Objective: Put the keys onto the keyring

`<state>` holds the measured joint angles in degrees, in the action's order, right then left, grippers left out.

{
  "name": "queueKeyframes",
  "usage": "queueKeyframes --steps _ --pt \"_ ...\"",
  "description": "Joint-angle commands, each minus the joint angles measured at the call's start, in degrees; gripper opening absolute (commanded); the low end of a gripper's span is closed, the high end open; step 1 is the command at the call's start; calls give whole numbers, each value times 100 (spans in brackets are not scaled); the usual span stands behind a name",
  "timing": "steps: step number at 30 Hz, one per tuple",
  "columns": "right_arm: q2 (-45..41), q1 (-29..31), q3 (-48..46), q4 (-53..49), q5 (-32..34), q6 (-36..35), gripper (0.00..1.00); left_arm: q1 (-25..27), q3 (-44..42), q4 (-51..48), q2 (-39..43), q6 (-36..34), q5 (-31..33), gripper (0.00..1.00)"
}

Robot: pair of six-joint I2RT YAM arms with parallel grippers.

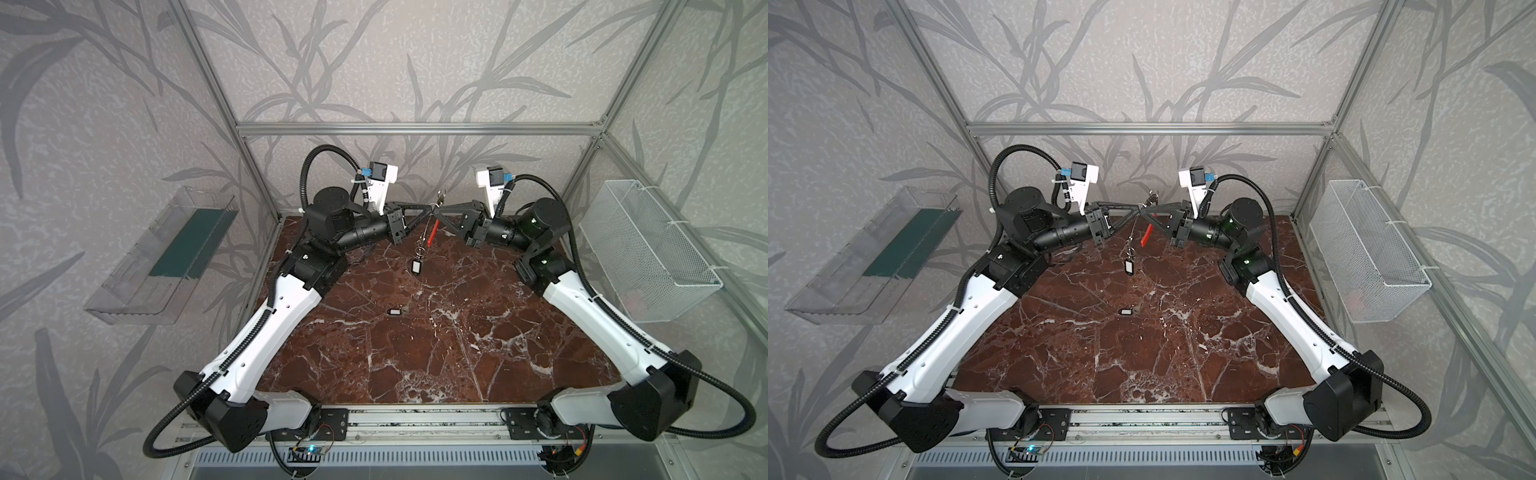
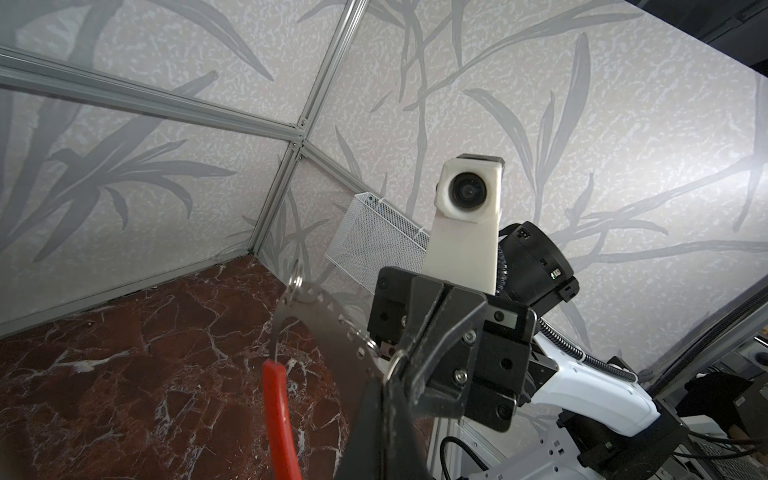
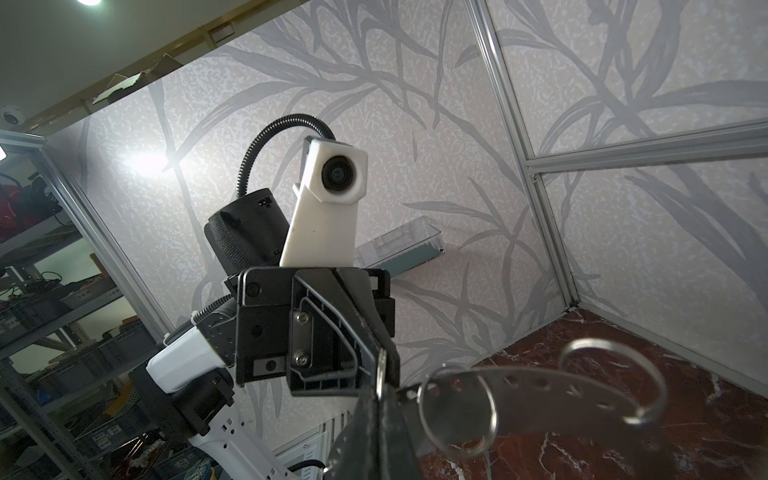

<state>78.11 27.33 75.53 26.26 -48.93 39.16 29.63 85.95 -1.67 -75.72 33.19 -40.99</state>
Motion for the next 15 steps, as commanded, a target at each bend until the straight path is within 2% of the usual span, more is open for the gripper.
queueKeyframes --steps 1,8,15 --pt "-214 53 -95 -140 40 -213 9 56 -64 185 187 18 -7 0" --pt "-577 -62 -403 -594 467 -511 49 59 -146 51 245 -55 139 0" --pt "-970 -395 -753 -760 648 -417 49 54 -227 26 276 -69 178 0"
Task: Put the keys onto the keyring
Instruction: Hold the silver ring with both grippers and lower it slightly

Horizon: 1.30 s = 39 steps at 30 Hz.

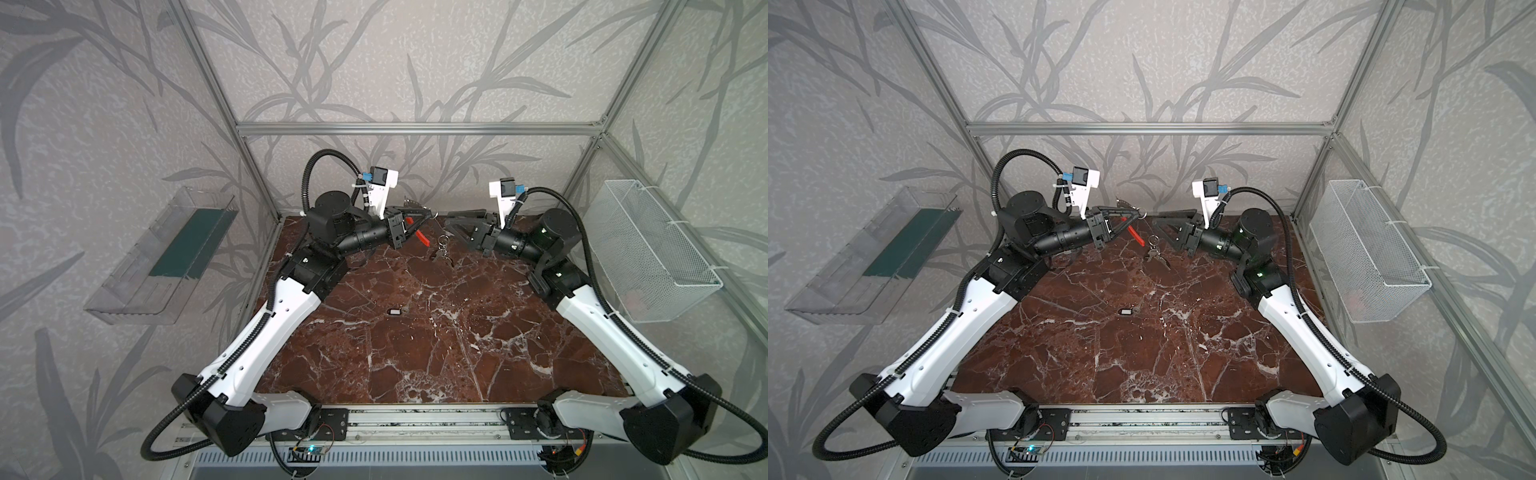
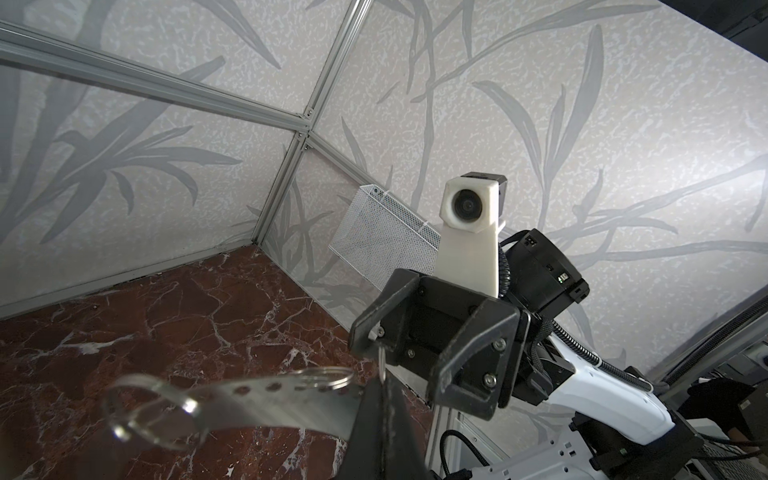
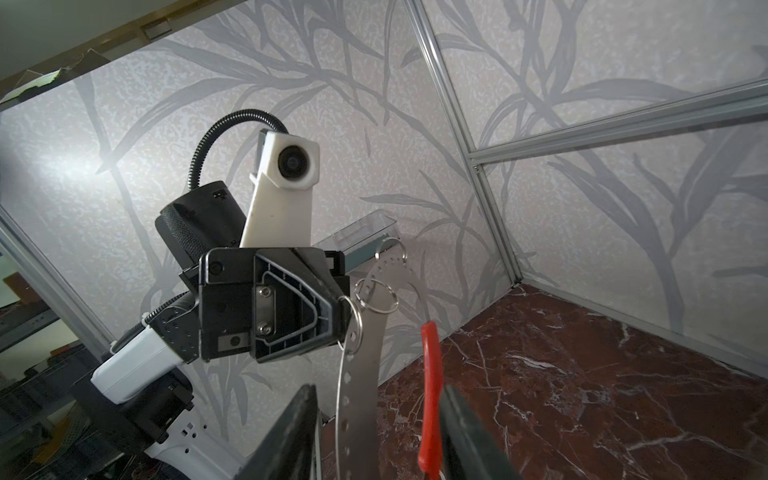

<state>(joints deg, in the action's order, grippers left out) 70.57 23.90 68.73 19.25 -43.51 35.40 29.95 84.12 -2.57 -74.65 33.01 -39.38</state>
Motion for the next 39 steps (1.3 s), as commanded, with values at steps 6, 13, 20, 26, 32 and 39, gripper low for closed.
queueKeyframes --steps 6,13,20,26,32,39 --pt "-298 -52 -160 -204 96 -127 44 25 -51 94 152 -40 26 0" --pt "-290 -46 -149 -255 97 -180 37 34 -112 42 160 -201 4 0" --pt "-319 95 -108 -557 207 -544 35 184 -601 90 490 -1155 529 0" --pt "-342 284 -26 -962 379 -981 35 402 -1007 -10 897 -2360 1239 0" --pt "-286 455 77 -1208 475 -1242 35 583 -1317 190 1110 -2997 1574 0" --pt "-210 580 105 -1257 508 -1349 35 652 -1319 213 1103 -3038 1538 0"
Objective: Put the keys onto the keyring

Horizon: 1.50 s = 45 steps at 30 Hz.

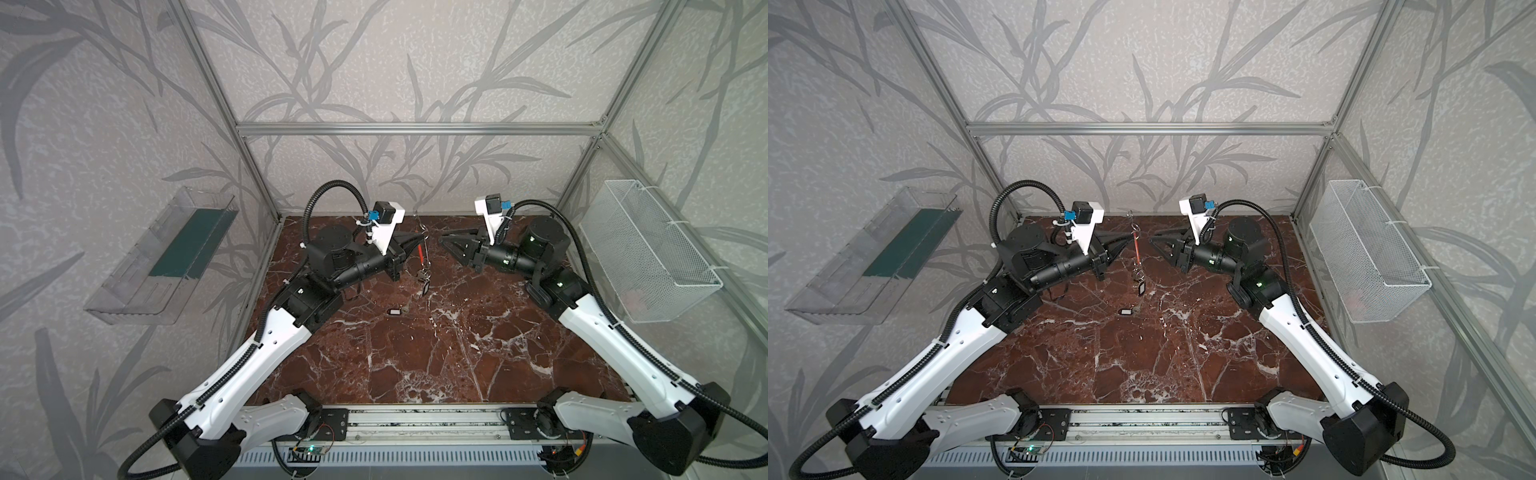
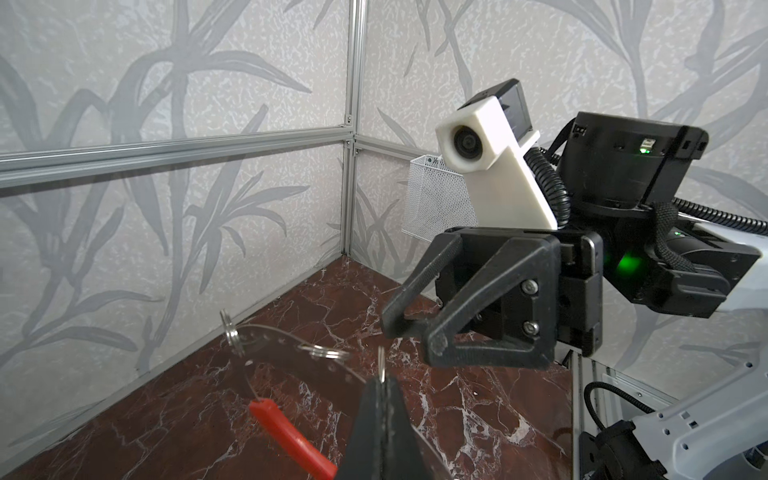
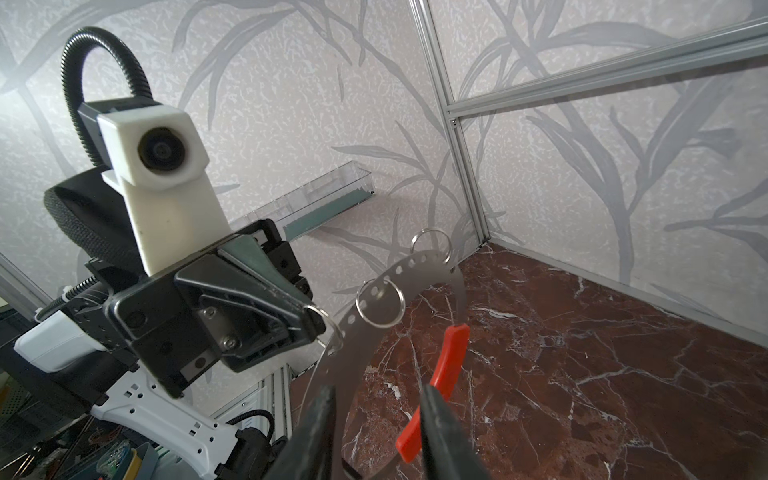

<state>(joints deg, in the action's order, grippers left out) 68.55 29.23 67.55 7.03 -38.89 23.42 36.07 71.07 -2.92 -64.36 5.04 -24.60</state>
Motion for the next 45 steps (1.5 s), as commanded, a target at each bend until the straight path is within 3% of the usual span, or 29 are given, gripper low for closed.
queueKeyframes --steps 1,9,21,31,45 --pt "-5 63 226 -37 49 -157 35 44 -19 244 73 -241 58 0" --pt "9 70 283 -142 55 -268 36 55 96 85 -12 -188 26 0" --pt "162 70 846 -1507 -7 -883 38 48 1434 -2455 -639 -490 -143 0" --pt "446 -120 1046 -1828 -1000 -789 39 -88 2033 -3502 -887 -546 -794 0" --pt "582 -120 979 -1579 -1599 -672 32 -256 2027 -3336 -973 -224 -1341 0"
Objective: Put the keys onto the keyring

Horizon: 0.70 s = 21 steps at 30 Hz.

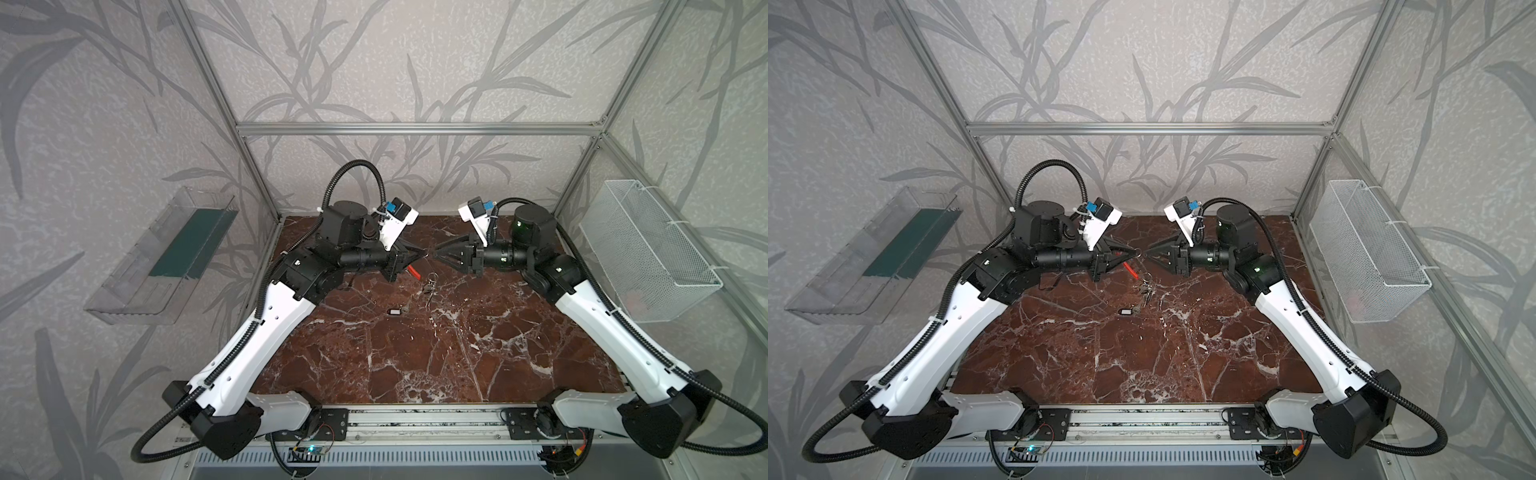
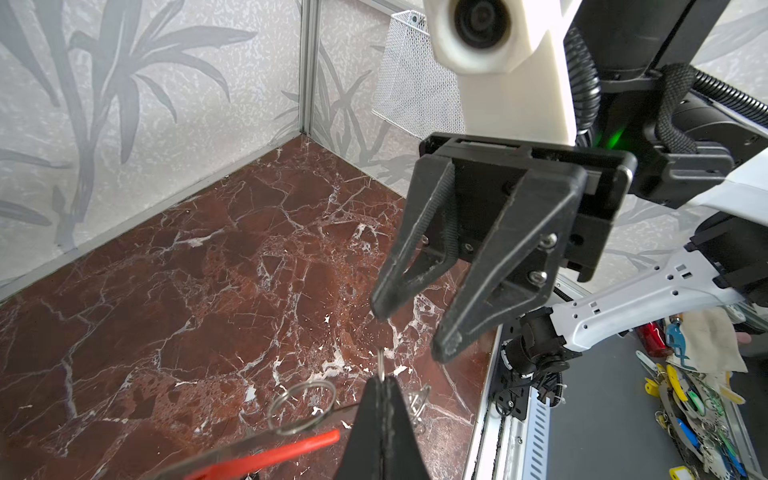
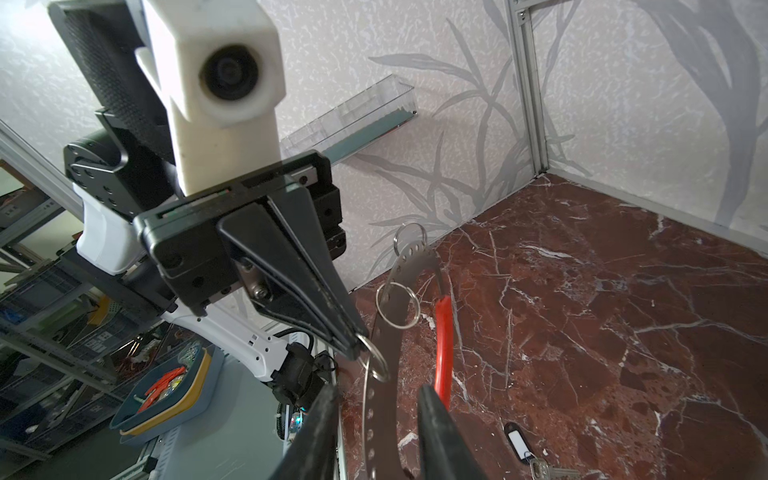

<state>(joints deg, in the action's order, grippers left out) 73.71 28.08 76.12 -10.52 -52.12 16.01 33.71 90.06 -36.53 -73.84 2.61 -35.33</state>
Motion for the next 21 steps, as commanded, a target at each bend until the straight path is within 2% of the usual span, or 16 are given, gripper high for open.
queueKeyframes --steps 1,15,21 --pt "82 -8 131 203 -325 82 31 -14 131 41 -25 35 -297 0" --pt "273 41 139 514 -604 295 23 -21 83 132 -26 161 -546 0" --pt "306 143 149 526 -724 255 23 -14 56 159 -26 188 -568 0"
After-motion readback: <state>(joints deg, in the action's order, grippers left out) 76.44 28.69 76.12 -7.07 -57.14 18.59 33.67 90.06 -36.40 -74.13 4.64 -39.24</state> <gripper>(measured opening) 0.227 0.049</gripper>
